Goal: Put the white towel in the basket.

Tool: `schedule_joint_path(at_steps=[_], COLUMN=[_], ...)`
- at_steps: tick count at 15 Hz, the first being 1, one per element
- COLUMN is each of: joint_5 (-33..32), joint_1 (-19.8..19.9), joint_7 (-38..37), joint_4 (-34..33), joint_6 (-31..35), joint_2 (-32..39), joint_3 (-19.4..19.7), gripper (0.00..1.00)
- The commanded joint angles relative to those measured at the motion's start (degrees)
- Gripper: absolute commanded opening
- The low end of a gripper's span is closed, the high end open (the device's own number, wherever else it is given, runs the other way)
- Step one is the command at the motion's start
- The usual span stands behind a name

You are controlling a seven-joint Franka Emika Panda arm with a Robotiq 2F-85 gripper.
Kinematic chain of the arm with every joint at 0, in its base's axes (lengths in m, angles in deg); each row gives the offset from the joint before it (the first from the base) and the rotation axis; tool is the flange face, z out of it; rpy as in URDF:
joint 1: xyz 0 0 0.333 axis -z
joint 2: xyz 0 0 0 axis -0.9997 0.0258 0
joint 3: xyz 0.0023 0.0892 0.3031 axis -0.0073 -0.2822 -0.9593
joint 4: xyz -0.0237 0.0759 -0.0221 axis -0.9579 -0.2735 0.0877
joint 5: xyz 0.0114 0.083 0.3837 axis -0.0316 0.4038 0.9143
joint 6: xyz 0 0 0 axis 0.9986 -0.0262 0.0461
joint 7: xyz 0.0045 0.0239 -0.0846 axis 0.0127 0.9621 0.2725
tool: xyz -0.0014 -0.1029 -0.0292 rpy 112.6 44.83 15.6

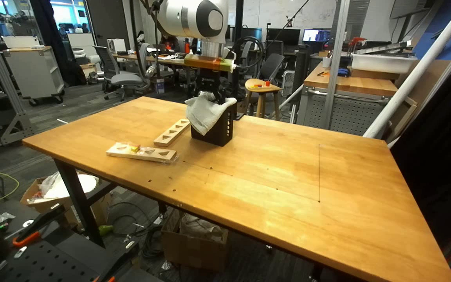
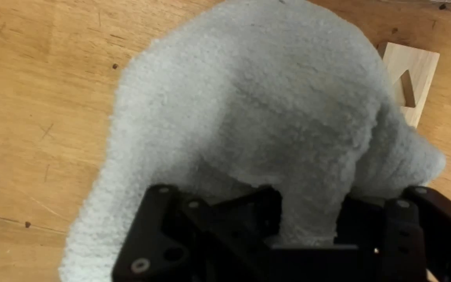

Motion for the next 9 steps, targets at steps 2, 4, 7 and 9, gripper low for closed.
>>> schedule_joint_path(at_steps=[2,4,7,9], joint_5=[-2.3,-0.9,-0.9,-0.9], joint_1=[-0.7,-0.4,-0.3,-0.3], joint_7=[0.9,0.2,0.1,0.1], joint_4=[1.3,-0.2,-0.2,-0.2], joint_6=[-2.3,-1.0,-0.9,-0.9], joint_2=[-4.2,-1.7,-1.4,-1.3], joint_3=[0.7,0.4,0.4,0.4], gripper=[0.36,0.28,0.44,0.43])
